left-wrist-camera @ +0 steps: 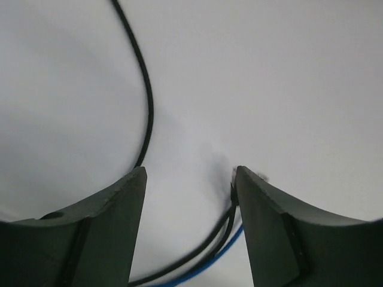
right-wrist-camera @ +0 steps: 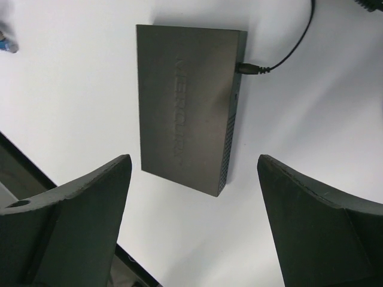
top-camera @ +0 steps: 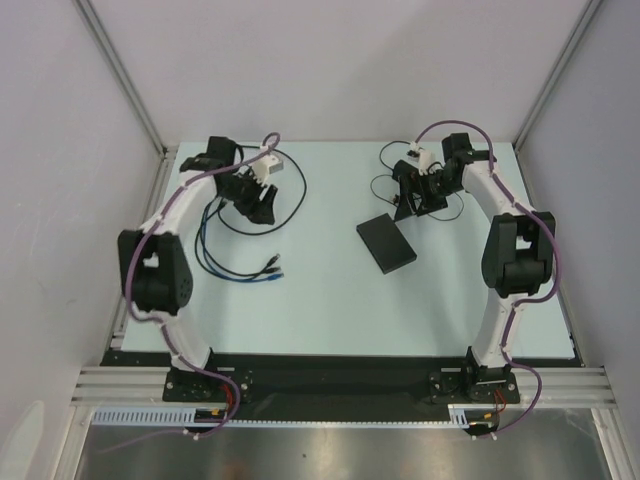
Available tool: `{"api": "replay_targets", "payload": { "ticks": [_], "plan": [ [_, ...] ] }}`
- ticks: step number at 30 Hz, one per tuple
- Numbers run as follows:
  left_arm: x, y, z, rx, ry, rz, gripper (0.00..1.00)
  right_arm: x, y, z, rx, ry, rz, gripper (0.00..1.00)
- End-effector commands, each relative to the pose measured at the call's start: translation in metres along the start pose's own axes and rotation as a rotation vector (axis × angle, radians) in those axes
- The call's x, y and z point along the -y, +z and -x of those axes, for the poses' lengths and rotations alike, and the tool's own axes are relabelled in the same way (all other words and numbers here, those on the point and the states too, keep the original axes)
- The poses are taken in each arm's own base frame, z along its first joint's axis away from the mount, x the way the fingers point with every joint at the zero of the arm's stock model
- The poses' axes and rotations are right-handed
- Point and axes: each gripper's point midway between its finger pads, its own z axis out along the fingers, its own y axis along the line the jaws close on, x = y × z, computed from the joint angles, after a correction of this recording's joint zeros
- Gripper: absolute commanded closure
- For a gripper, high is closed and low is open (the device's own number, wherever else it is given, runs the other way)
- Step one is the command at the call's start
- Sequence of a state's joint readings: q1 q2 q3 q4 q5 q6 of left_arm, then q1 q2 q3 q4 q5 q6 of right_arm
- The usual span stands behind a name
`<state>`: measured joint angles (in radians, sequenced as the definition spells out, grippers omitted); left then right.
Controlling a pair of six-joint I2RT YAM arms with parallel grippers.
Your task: Insert the plug into the switch port
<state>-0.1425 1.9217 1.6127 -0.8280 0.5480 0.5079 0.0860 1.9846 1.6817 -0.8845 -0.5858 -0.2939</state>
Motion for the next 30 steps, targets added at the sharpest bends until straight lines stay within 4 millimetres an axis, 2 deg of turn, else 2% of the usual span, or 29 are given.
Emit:
{"api": "replay_targets", "payload": {
  "ticks": [1, 2, 5, 6, 8, 9, 11, 20, 25, 30],
  "plan": [
    [0.053, -0.042, -0.021, 0.01, 0.306, -0.143, 0.35, -0.025, -0.024, 0.012, 0.065, -0.062, 0.067, 0.08],
    [0.058, -0.04, -0.045, -0.046, 0.296, -0.156, 0.36, -0.025, -0.023, 0.011, 0.064, -0.06, 0.068, 0.09],
    [0.069, -0.04, -0.08, -0.11, 0.34, -0.186, 0.41, -0.029, -0.024, 0.011, 0.062, -0.063, 0.079, 0.1],
    [0.077, -0.041, -0.1, -0.136, 0.352, -0.198, 0.42, -0.029, -0.024, 0.011, 0.063, -0.066, 0.076, 0.1],
    [0.079, -0.037, -0.117, -0.148, 0.427, -0.2, 0.46, -0.03, -0.023, 0.01, 0.06, -0.071, 0.072, 0.1],
    [0.082, -0.035, -0.132, -0.169, 0.463, -0.212, 0.48, -0.03, -0.023, 0.01, 0.058, -0.07, 0.071, 0.11],
    [0.086, -0.03, -0.147, -0.186, 0.495, -0.233, 0.5, -0.032, -0.021, 0.01, 0.054, -0.072, 0.072, 0.11],
    [0.077, 0.001, -0.13, -0.103, 0.633, -0.171, 0.52, -0.038, -0.014, 0.006, 0.031, -0.099, 0.057, 0.11],
    [0.075, 0.011, -0.138, -0.129, 0.669, -0.187, 0.53, -0.036, -0.016, 0.002, 0.027, -0.094, 0.039, 0.11],
    [0.064, 0.022, -0.141, -0.151, 0.665, -0.165, 0.53, -0.033, -0.019, -0.001, 0.028, -0.083, 0.033, 0.1]
  ]
}}
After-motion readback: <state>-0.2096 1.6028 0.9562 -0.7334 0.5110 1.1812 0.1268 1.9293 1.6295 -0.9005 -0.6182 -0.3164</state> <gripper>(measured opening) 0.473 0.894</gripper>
